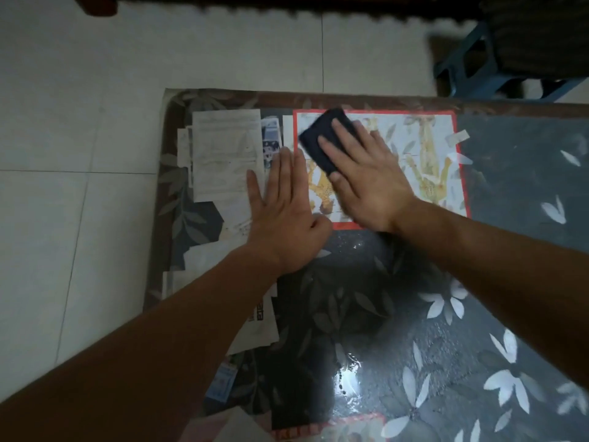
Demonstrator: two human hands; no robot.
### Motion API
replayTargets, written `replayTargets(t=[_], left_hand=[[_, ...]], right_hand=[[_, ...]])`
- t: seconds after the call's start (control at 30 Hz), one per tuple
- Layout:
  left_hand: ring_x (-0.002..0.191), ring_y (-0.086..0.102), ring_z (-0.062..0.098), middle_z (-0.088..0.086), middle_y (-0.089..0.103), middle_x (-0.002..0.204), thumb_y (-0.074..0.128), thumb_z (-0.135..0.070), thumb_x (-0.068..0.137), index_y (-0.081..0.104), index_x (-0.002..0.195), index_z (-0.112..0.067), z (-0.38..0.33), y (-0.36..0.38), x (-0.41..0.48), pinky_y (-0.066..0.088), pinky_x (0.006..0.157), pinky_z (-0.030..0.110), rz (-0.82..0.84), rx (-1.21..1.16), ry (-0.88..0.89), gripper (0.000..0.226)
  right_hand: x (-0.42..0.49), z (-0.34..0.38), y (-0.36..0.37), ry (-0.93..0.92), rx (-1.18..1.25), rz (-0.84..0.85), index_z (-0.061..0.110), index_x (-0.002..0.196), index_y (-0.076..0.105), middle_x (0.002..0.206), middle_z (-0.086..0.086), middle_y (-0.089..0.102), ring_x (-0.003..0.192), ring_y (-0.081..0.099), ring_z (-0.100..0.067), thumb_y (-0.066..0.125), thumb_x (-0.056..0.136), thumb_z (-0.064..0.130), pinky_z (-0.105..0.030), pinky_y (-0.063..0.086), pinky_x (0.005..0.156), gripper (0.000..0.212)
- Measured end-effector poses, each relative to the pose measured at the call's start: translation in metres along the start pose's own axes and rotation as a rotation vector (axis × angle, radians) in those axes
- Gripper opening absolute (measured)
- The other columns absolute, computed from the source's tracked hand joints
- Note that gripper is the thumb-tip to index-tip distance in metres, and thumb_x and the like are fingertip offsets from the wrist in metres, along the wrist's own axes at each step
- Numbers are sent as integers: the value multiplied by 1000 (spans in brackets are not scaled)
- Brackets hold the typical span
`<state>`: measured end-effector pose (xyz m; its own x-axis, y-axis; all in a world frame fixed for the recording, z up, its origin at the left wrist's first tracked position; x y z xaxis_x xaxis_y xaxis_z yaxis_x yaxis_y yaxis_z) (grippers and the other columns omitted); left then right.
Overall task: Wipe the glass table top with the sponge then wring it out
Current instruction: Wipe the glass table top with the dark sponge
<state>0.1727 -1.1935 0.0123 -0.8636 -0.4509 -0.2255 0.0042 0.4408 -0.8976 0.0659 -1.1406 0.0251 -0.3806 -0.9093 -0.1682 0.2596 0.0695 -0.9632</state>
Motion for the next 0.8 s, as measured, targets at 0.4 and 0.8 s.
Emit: replayTargets(t=[0.4,0.8], left_hand=[[152,-14,12,3,-6,167,27,-43,89,-12,157,-17,7,-10,1,-18,120,44,-33,-272,-35,83],[153,4,30,14,12,165,24,-53,95,28,154,-20,26,-12,-88,-3,122,51,-102,139,-84,68]], right_hand=[[-72,22,17,-107,-10,-14,24,158,27,167,-8,18,154,11,-37,27,103,42,-56,9,124,58],[-124,54,35,-194,-37,-1,24,156,31,166,-7,23,152,16,-38,33,102,40,-58,13,123,57]])
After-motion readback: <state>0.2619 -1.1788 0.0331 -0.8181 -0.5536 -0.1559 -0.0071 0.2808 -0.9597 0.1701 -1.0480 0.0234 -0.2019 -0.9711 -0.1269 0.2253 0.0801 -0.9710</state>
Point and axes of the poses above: each hand's wrist, its own x-axis towards the middle knuckle, its own y-axis out of the palm, z = x × y, the point moved 10 cm from there along x, towards the middle knuckle
